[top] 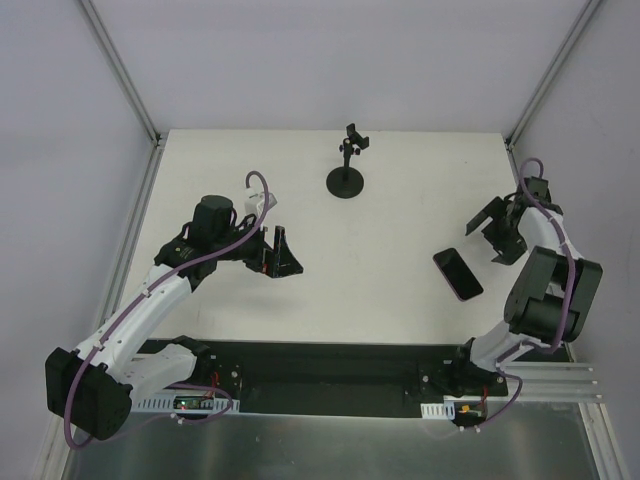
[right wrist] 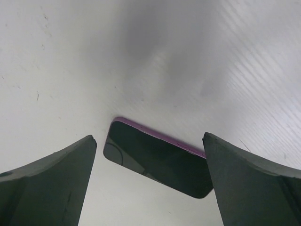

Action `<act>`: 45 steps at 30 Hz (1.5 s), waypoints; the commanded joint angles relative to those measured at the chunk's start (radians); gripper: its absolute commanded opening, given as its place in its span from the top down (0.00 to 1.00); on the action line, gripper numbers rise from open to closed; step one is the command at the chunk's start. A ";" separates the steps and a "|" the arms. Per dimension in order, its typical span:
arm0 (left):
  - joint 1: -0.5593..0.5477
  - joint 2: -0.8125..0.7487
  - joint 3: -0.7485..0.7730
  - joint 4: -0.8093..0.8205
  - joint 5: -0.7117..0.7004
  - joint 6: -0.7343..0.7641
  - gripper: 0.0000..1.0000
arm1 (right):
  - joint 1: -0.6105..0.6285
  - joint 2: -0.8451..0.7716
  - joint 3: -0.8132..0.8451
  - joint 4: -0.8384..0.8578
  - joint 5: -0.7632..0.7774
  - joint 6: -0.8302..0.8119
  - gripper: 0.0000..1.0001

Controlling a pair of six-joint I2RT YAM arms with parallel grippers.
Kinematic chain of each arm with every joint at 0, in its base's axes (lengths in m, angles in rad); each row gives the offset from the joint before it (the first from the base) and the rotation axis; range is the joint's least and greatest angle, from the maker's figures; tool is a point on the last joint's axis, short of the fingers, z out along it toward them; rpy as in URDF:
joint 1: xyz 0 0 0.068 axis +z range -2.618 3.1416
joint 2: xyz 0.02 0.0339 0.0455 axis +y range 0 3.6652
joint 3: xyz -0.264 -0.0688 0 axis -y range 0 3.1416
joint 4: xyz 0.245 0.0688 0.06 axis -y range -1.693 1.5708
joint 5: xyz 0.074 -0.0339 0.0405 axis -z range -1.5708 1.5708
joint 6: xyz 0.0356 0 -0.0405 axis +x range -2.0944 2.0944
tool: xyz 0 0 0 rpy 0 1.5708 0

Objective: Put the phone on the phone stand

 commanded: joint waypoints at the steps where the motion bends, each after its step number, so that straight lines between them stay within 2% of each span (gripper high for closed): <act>1: -0.012 -0.001 0.002 0.003 -0.008 0.028 0.01 | 0.004 0.101 0.083 -0.060 -0.103 -0.037 0.01; 5: -0.012 0.004 0.003 0.003 -0.002 0.028 0.01 | 0.034 0.130 0.055 -0.047 -0.160 -0.048 0.04; 14: -0.012 0.012 0.005 0.002 0.005 0.028 0.01 | 0.245 0.129 -0.043 -0.044 -0.210 -0.106 0.03; 18: -0.010 0.009 0.003 0.002 0.001 0.030 0.01 | 0.332 0.063 -0.122 -0.018 -0.224 -0.160 0.03; 24: -0.012 0.029 0.008 0.002 0.021 0.025 0.01 | 0.263 -0.002 -0.107 0.008 -0.196 -0.123 0.03; 27: -0.012 0.015 0.003 0.002 0.009 0.028 0.01 | 0.188 0.035 -0.071 -0.001 -0.201 -0.071 0.04; 31: -0.012 0.001 -0.001 0.000 -0.008 0.033 0.01 | 0.171 0.107 -0.015 -0.044 -0.224 -0.077 0.04; 35: -0.010 0.007 0.002 -0.003 -0.003 0.031 0.01 | 0.256 0.152 0.005 -0.072 -0.259 -0.111 0.04; 41: -0.012 0.018 0.003 -0.003 0.003 0.030 0.01 | 0.405 0.123 -0.023 -0.079 -0.304 -0.182 0.04; 45: -0.012 0.019 0.003 -0.003 0.006 0.030 0.01 | 0.534 0.046 -0.015 -0.138 -0.175 -0.307 0.03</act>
